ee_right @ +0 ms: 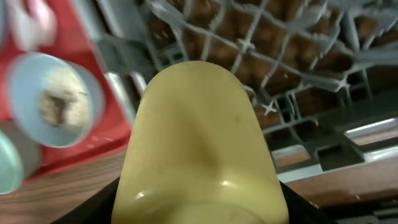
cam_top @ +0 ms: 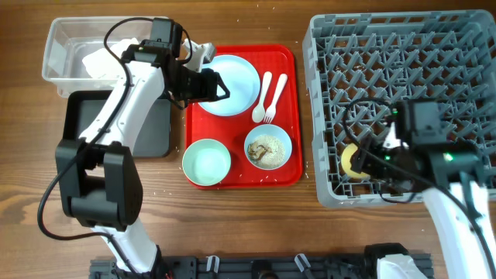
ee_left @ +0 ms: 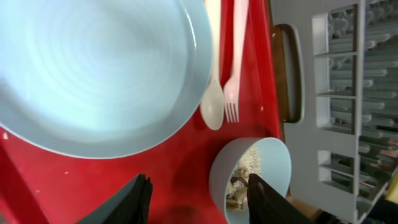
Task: Sort waste into correct bins and load items into the dishwasher rack
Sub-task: 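Place the yellow cup in the dish rack with the right gripper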
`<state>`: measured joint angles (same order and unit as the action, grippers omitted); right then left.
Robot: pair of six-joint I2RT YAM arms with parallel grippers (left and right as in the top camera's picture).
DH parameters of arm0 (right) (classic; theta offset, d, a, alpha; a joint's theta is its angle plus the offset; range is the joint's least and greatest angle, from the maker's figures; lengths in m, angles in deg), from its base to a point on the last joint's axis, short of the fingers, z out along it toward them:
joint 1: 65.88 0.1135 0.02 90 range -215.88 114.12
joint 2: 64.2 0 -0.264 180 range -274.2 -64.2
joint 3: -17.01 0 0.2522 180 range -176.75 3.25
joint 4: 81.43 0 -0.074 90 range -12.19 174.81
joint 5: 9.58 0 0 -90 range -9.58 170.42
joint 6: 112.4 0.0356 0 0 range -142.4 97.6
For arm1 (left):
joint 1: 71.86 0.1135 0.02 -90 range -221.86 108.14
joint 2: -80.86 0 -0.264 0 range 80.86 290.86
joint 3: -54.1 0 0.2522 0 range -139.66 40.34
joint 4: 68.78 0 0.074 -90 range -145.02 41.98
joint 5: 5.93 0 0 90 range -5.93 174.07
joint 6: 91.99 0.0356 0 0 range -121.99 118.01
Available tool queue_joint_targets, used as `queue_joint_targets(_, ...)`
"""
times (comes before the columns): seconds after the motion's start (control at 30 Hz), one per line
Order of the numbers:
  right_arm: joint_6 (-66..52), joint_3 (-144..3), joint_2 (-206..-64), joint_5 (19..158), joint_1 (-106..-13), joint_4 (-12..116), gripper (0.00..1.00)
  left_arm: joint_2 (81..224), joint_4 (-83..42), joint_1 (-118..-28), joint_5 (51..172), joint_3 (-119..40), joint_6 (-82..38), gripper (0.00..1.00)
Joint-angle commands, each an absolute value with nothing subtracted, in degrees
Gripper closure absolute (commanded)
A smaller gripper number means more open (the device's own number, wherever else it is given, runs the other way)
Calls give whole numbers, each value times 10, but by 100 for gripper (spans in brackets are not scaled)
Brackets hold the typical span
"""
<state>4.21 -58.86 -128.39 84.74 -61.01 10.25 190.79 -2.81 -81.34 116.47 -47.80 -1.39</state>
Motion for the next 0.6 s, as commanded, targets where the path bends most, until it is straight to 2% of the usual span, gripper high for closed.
queue_joint_targets(0.0,62,-559,-1327,826,-604,106,41,1895,-31,-815,1143,-488,-9,49)
queue_joint_targets(0.1,63,-555,-1366,834,-598,108,39,1895,-34,-815,1143,-488,-9,48)
queue_joint_targets(0.13,67,-555,-1377,834,-595,108,34,1895,-35,-815,1143,-488,-9,48)
queue_joint_targets(0.17,68,-555,-1390,834,-590,109,22,1895,-36,-815,1143,-488,-9,44)
queue_joint_targets(0.2,68,-555,-1397,834,-590,111,15,1895,-36,-815,1143,-488,-9,43)
queue_joint_targets(0.23,67,-555,-1402,834,-590,116,11,1895,-36,-815,1143,-488,-9,42)
queue_joint_targets(0.43,48,-635,-1397,866,-590,168,5,1895,-22,-821,1144,-488,-9,40)
queue_joint_targets(0.57,13,-718,-1397,867,-590,190,3,1897,-5,-873,1123,-488,-9,41)
